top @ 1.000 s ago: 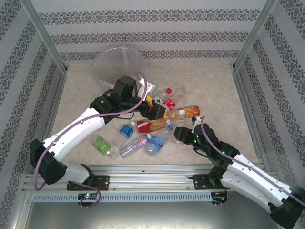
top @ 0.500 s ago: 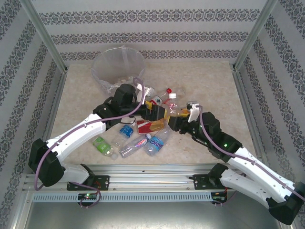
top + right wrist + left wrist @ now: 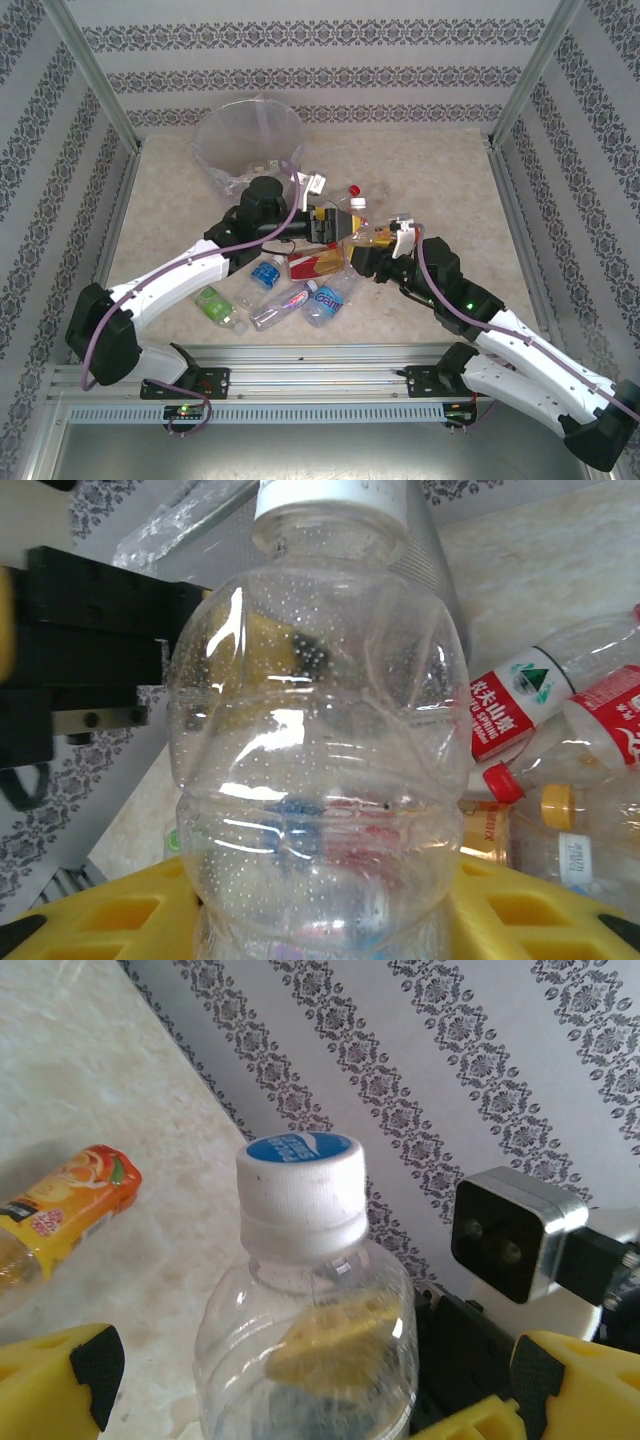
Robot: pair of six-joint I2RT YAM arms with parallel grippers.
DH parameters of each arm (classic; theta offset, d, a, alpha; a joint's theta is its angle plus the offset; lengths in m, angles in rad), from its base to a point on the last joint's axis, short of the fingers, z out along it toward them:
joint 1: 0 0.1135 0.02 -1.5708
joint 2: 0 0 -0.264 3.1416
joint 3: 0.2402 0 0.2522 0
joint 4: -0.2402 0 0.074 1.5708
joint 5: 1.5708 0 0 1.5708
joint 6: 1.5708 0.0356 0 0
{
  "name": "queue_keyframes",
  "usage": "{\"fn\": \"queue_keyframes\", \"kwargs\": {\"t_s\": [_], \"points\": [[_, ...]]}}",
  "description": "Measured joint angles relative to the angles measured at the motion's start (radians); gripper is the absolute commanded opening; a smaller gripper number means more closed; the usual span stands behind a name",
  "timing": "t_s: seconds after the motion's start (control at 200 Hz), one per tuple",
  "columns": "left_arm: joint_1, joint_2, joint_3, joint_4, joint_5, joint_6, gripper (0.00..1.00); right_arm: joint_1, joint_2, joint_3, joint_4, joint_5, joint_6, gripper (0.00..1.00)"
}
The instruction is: Put the plastic bottles in the bin
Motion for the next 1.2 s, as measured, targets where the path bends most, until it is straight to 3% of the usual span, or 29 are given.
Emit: {"fn": "queue_keyframes", "kwargs": {"t_s": [0.205,0.545,0.794,0.954,1.199], "points": [[0.000,0.036,-0.008,0.067,0.035,-0.045,0.99,0.000,0.010,-0.001,0.037,-0.038,0.000,0.52],[0.001,0.036,-0.020,0.102,0.092,-0.063,0.71,0.000,0.019,-0.005,0.055,-0.057,0.000,0.52],[0.003,0.036,-0.050,0.143,0.092,-0.063,0.56,0.000,0.025,-0.008,0.059,-0.073,0.005,0.54],[0.003,0.036,-0.050,0.162,0.093,-0.063,0.43,0.000,0.023,-0.008,0.068,-0.073,0.008,0.67],[0.010,0.032,-0.050,0.169,0.130,-0.082,0.42,0.006,-0.007,-0.019,0.073,-0.079,0.006,0.86]]}}
